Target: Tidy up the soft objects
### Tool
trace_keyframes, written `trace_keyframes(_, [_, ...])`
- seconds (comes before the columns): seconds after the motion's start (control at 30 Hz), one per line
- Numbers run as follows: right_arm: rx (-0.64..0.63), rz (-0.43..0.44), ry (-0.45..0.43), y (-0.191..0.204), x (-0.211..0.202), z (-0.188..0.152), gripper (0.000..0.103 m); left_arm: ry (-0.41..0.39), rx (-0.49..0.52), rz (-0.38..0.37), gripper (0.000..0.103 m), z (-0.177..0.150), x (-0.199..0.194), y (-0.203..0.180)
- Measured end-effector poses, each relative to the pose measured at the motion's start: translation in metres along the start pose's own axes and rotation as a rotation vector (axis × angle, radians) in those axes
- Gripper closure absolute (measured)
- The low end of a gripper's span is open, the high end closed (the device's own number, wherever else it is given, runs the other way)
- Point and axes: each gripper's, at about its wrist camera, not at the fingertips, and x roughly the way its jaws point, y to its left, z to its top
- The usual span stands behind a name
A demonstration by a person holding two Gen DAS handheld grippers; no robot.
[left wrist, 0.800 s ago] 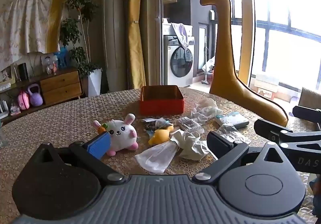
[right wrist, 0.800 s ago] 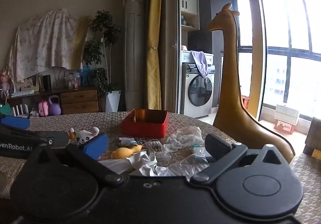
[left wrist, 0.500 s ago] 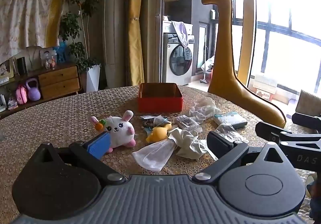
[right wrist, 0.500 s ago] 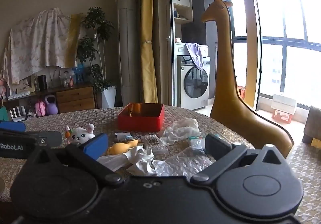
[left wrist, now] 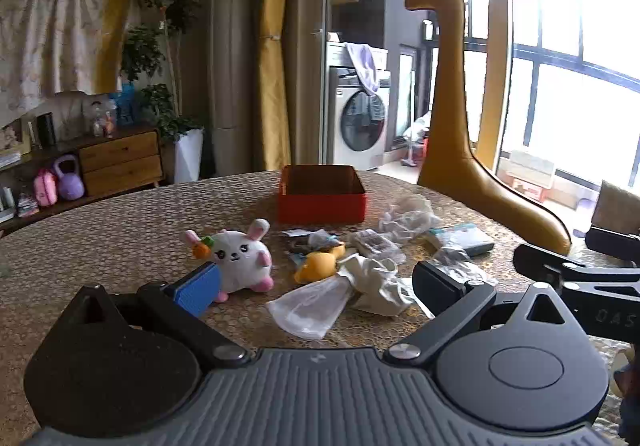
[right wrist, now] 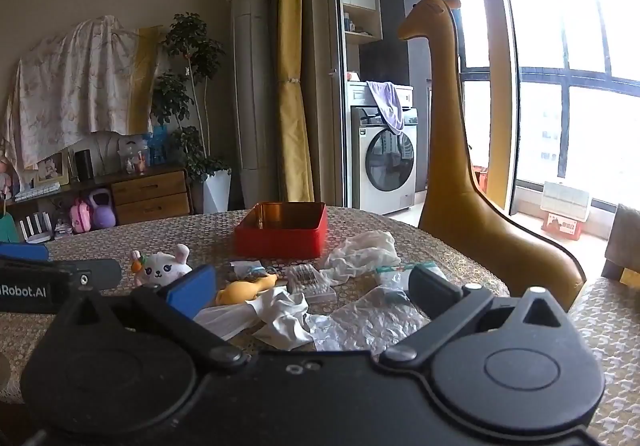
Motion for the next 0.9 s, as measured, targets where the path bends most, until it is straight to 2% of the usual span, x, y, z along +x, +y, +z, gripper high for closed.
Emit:
trace_keyframes(0.1, [-0.008, 0.001, -0.003, 0.002, -0.003, 0.0, 0.0, -0.001, -0.012, -0.035, 0.0, -0.001, -0.001, 0.001])
trace_keyframes(0.27, [-0.01, 0.001, -0.004, 0.004, -0.005, 0.0, 0.0, -0.009, -0.013, -0.016, 0.0, 0.0, -0.002, 0.003])
trace_keyframes(0.4, [-0.01, 0.001, -0.002, 0.005, -0.006, 0.001, 0.0, 0.024, -0.065, -0.087, 0.0, -0.002, 0.001, 0.01])
trace_keyframes(0.53, [-0.011, -0.001, -0.003, 0.004, -0.006, 0.001, 0.0, 0.043, -0.085, -0.065, 0.0, -0.003, 0.004, 0.015])
trace_keyframes(0.9, [-0.01, -0.004, -0.006, 0.005, -0.008, 0.002, 0.0, 0.004, -0.088, -0.07, 0.0, -0.003, -0.003, 0.015])
